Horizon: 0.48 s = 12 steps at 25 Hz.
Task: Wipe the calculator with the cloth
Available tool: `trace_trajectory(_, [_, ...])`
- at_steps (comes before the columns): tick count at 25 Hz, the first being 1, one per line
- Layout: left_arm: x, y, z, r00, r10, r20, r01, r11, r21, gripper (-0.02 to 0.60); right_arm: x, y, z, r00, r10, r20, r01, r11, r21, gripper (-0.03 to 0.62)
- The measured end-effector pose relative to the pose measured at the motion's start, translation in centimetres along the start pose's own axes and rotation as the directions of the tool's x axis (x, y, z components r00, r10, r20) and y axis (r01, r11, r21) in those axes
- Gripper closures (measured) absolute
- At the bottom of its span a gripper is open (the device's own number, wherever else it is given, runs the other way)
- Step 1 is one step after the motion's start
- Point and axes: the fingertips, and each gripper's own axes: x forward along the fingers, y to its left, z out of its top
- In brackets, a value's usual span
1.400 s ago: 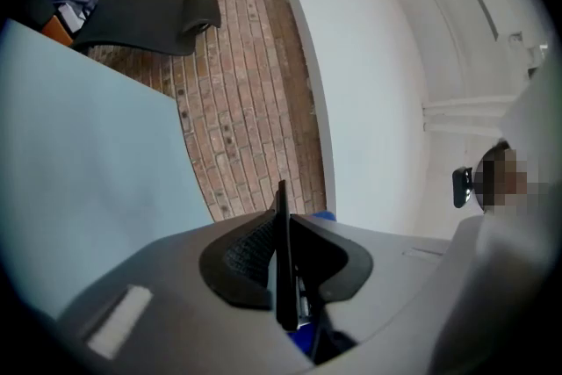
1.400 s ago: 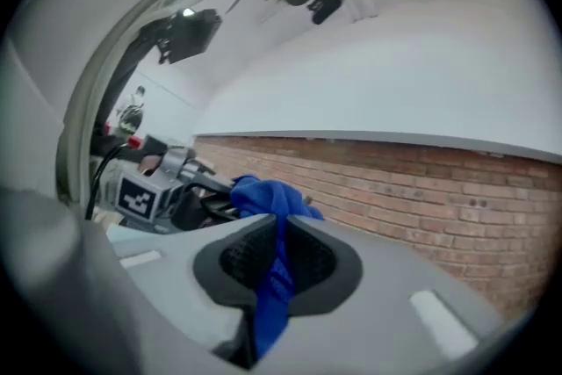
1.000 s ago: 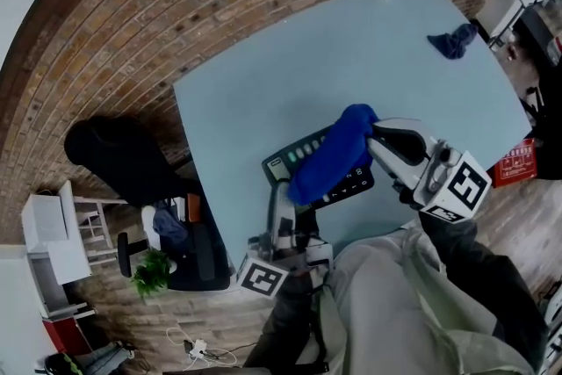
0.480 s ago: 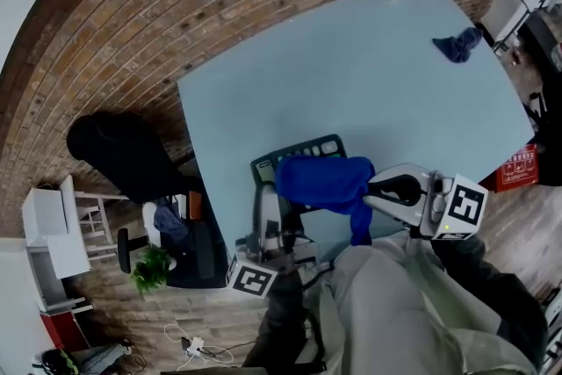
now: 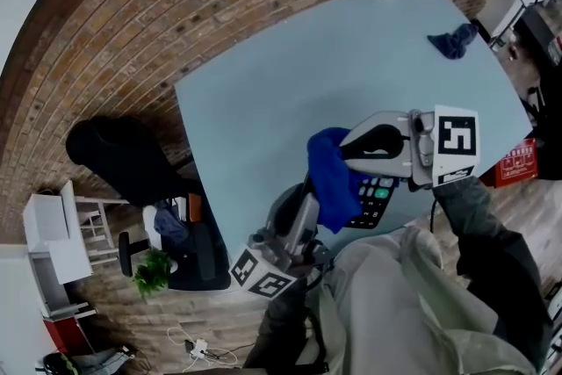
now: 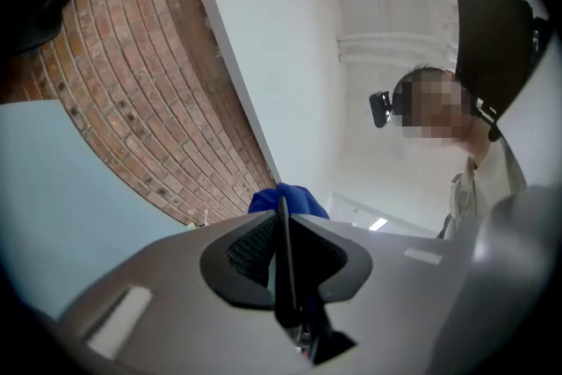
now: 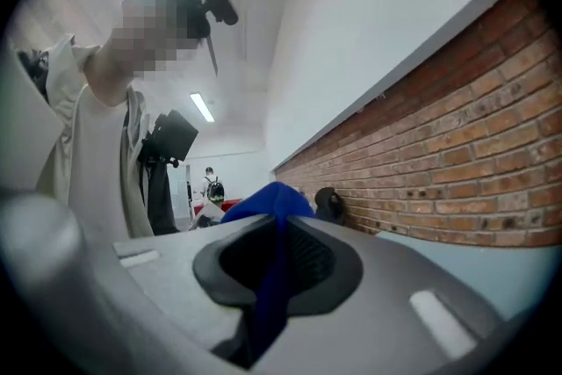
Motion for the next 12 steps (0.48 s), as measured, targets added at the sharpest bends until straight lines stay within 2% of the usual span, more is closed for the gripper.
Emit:
trace_trajectory(2, [-0.3, 0.5, 0.4, 0.999, 0.022, 0.030, -0.021, 0.999, -0.025, 0.529, 0.7, -0.4, 0.2, 1.000, 0.013, 0.016, -0.013, 1.000, 0.009, 0.562])
trace_trajectory(4, [-1.1, 1.0, 1.3, 0.995, 0.052, 0.079, -0.049, 0.998, -0.037, 0.529, 0.5, 0.2, -0.9, 0.999, 0.044, -0.023, -0.043, 0.999, 0.020, 0.562])
trace_trajectory(6, [-2.4, 1.7, 2.5, 0.986, 0.077, 0.147, -0.068, 0.996, -0.065, 0.529, -0.6, 1.8, -2.6, 0.990, 0.108, -0.087, -0.103, 0.993, 0.061, 0.562])
trace_trajectory(8, [-3.5, 2.7, 3.5, 0.977, 0.098, 0.191, -0.082, 0.993, -0.089, 0.531, -1.8, 3.7, -3.8, 0.979, 0.172, -0.110, -0.159, 0.980, 0.122, 0.562])
trace_trajectory(10, [-3.8, 3.3, 3.7, 0.974, 0.092, 0.206, -0.069, 0.991, -0.117, 0.531, -2.5, 5.1, -4.7, 0.971, 0.212, -0.111, -0.191, 0.966, 0.172, 0.562])
trace_trajectory(12, [-3.2, 2.7, 3.0, 0.981, 0.043, 0.191, -0.018, 0.991, -0.129, 0.531, -2.7, 5.2, -5.0, 0.974, 0.207, -0.093, -0.184, 0.961, 0.206, 0.562])
